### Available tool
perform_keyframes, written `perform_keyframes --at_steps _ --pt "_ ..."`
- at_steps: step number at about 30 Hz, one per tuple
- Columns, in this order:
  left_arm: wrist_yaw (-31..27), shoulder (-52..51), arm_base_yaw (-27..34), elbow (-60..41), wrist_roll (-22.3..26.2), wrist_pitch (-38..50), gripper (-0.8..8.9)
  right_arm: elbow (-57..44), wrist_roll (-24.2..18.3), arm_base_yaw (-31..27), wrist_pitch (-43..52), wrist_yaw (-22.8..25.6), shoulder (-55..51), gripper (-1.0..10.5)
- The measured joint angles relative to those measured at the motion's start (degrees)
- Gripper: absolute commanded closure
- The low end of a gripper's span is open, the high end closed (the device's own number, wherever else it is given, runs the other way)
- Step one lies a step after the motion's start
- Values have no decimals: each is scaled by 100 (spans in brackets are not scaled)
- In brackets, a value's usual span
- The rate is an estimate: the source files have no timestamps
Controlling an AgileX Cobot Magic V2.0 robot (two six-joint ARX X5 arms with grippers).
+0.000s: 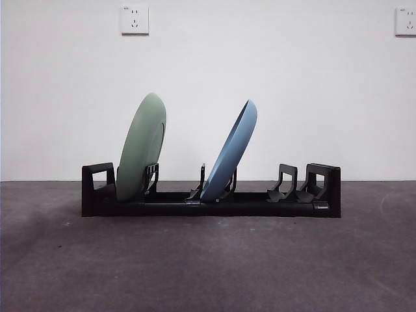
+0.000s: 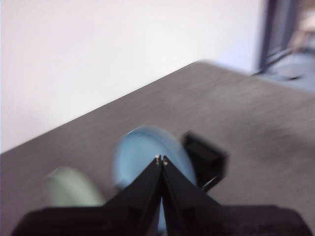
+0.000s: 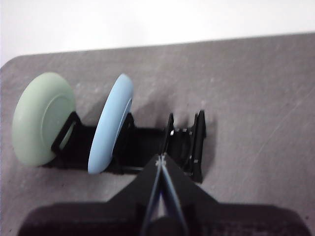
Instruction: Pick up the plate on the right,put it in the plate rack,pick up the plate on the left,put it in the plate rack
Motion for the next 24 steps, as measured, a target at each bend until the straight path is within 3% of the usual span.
perform_keyframes --at_steps 3,9,16,24 --pt "-92 -365 439 -33 46 -514 821 -422 2 2 328 2 -339 956" --pt "-179 -1526 981 -890 48 -463 822 -1412 70 2 675 2 -1152 956" --pt "-597 -3123 1062 -2538 -245 101 821 -2138 216 2 678 2 -1886 946" --pt "-577 -3628 1062 -2680 -719 -820 814 -2138 717 2 802 282 -1624 946"
